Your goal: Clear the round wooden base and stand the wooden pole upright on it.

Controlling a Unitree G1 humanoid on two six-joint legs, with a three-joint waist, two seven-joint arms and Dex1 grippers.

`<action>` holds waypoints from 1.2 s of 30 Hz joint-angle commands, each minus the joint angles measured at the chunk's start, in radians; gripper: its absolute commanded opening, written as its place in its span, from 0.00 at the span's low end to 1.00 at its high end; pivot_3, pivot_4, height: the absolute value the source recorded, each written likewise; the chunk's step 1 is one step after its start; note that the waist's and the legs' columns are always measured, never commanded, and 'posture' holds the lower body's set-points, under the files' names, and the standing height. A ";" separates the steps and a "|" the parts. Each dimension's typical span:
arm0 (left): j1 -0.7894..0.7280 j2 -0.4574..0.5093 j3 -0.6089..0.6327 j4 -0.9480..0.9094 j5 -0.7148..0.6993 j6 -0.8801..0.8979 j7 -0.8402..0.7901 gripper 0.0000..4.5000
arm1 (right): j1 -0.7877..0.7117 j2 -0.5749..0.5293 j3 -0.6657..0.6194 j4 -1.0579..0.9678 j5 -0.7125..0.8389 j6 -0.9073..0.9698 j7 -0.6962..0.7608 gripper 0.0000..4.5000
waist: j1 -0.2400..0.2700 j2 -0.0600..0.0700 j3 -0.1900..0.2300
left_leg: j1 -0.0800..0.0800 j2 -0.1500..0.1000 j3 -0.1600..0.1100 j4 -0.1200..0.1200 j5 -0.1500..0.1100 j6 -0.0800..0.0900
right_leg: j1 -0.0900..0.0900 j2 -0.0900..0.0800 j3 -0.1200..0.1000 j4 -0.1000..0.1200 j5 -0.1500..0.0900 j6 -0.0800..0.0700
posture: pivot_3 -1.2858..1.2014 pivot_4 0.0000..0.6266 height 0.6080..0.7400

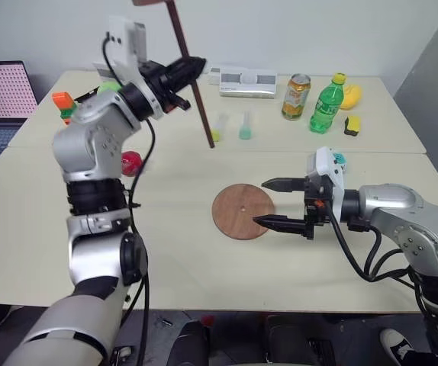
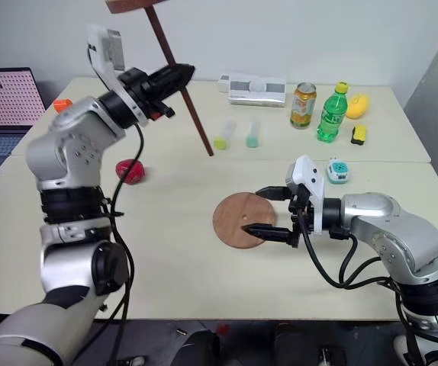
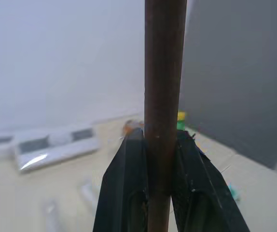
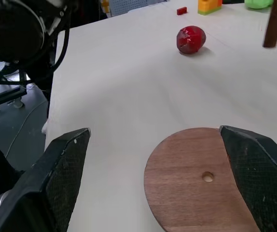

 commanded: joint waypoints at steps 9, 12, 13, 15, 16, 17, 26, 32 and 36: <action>0.278 -0.058 -0.258 -0.280 -0.102 -0.202 -0.239 0.06 | 0.070 -0.085 -0.032 -0.067 -0.009 -0.037 0.049 1.00 | 0.000 0.000 0.000 | 0.001 0.001 0.001 0.000 0.000 0.000 | 0.001 0.002 0.001 0.000 0.000 0.000 | 0.52 0.24 1.00; 0.307 -0.054 -0.291 -0.266 -0.084 -0.248 -0.264 0.06 | 0.082 -0.104 -0.016 -0.058 -0.045 -0.049 0.046 1.00 | 0.001 0.000 0.000 | 0.002 0.001 0.001 0.000 0.000 0.001 | 0.002 0.002 0.001 0.000 0.000 0.000 | 0.52 0.24 1.00; 0.314 -0.052 -0.298 -0.263 -0.084 -0.252 -0.267 0.06 | 0.084 -0.107 -0.012 -0.055 -0.055 -0.052 0.044 1.00 | 0.001 0.000 0.000 | 0.002 0.001 0.001 0.000 0.000 0.001 | 0.003 0.002 0.001 -0.001 0.000 0.000 | 0.52 0.24 1.00; 0.325 -0.047 -0.310 -0.252 -0.077 -0.273 -0.273 0.06 | 0.088 -0.109 -0.008 -0.050 -0.079 -0.061 0.036 1.00 | 0.002 0.000 0.000 | 0.002 0.001 0.001 0.000 0.000 0.001 | 0.002 0.002 0.001 0.000 0.000 0.000 | 0.52 0.24 1.00; 0.327 -0.046 -0.313 -0.246 -0.076 -0.281 -0.274 0.06 | 0.090 -0.108 -0.008 -0.047 -0.089 -0.064 0.032 1.00 | 0.002 0.000 0.000 | 0.002 0.001 0.000 0.000 0.000 0.001 | 0.002 0.002 0.000 0.000 0.000 0.000 | 0.52 0.24 1.00; 0.324 -0.045 -0.313 -0.234 -0.074 -0.285 -0.267 0.06 | 0.091 -0.108 -0.006 -0.044 -0.104 -0.070 0.026 1.00 | 0.002 0.000 0.000 | 0.002 0.001 0.000 0.000 0.000 0.001 | 0.002 0.002 0.000 0.000 0.000 0.000 | 0.52 0.24 1.00; 0.324 -0.029 -0.338 -0.146 -0.023 -0.366 -0.269 0.06 | 0.122 -0.132 0.008 -0.046 -0.173 -0.092 0.034 1.00 | 0.002 0.000 0.000 | 0.002 0.001 0.000 0.000 0.000 0.001 | 0.002 0.002 0.000 -0.001 0.000 0.000 | 0.52 0.24 1.00; 0.315 -0.037 -0.346 -0.079 0.004 -0.410 -0.249 0.06 | 0.123 -0.130 0.002 -0.044 -0.180 -0.093 0.041 1.00 | 0.002 0.000 0.000 | 0.002 0.001 0.000 0.000 0.000 0.001 | 0.003 0.002 0.000 -0.001 0.000 0.000 | 0.52 0.24 1.00; 0.318 -0.033 -0.354 -0.062 0.010 -0.423 -0.247 0.06 | 0.121 -0.128 -0.001 -0.045 -0.178 -0.088 0.042 1.00 | 0.002 0.000 0.000 | 0.002 0.001 0.000 0.000 0.000 0.001 | 0.003 0.002 0.000 -0.001 0.000 0.000 | 0.52 0.24 1.00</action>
